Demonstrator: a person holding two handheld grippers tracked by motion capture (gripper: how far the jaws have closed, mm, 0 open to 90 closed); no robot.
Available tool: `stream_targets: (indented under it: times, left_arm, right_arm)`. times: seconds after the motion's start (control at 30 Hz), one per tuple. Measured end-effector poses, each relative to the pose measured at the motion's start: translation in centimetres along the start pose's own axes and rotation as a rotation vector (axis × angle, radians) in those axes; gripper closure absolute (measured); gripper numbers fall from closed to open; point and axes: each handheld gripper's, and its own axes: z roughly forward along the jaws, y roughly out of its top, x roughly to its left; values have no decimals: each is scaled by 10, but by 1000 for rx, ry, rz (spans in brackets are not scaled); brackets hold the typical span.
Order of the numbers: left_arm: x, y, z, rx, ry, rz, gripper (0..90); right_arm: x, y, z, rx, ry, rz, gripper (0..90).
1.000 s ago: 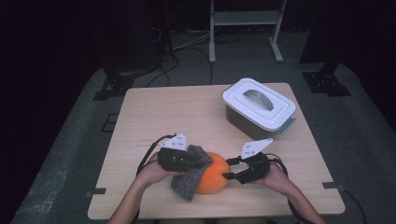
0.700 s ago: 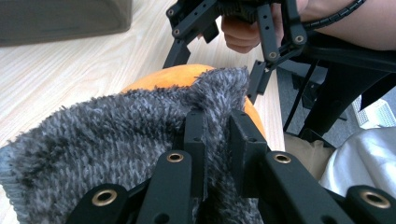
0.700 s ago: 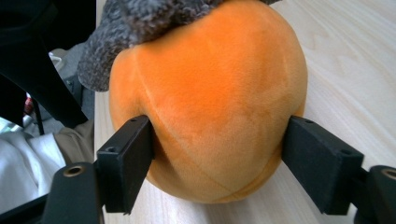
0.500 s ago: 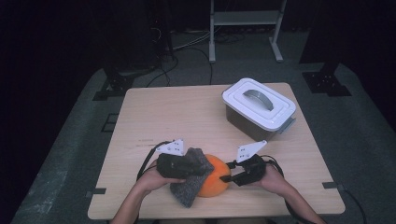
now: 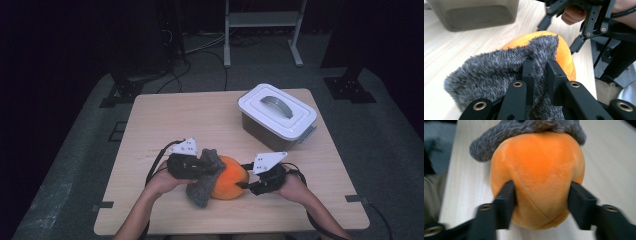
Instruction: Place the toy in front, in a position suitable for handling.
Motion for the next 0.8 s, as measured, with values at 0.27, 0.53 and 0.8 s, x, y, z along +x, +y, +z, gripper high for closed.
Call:
stream_targets:
  times: [0.27, 0.53, 0.8]
  left_arm:
    - [-19, -9, -1, 11, -40, 21, 784]
    - [-30, -6, -4, 21, -65, 50, 784]
    - [-35, 29, 3, 42, -36, 143, 785]
  right_arm:
    - [-2, -15, 1, 13, 111, 290, 192]
    - [9, -3, 4, 10, 62, 113, 454]
    - [16, 12, 12, 17, 48, -36, 493]
